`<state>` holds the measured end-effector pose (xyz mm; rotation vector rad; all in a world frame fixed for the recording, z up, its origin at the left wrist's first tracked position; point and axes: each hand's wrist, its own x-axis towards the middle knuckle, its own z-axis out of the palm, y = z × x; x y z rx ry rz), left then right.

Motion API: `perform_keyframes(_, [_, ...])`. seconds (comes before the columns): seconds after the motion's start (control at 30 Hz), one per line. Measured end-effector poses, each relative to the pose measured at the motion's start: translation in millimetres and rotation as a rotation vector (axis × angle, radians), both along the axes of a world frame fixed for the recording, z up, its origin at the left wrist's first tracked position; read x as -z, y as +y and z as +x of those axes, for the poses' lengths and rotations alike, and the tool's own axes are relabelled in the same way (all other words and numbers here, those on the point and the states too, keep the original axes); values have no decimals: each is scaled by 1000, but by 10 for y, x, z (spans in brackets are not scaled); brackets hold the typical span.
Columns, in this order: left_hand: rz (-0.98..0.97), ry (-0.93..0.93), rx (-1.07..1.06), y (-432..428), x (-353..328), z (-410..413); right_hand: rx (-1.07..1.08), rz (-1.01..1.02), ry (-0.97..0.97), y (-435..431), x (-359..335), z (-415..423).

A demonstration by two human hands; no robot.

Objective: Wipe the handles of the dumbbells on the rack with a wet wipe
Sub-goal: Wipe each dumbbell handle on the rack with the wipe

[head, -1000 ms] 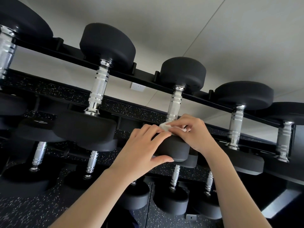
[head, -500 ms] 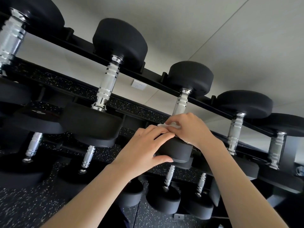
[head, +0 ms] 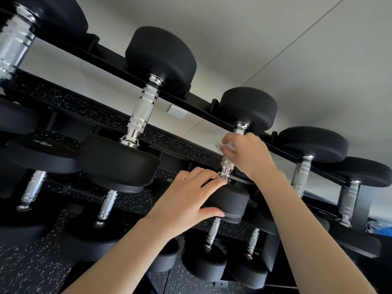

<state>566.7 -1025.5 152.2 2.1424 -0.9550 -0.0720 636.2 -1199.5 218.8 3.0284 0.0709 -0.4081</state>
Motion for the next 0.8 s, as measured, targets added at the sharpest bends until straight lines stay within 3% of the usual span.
perform_keyframes(0.2, [0, 1, 4, 5, -1, 0, 68, 5, -222, -99, 8, 181])
perform_keyframes(0.4, [20, -4, 15, 12, -15, 6, 87, 137, -440, -163, 101, 25])
perform_keyframes(0.8, [108, -13, 80, 28, -109, 59, 380, 431, -310, -202, 241, -305])
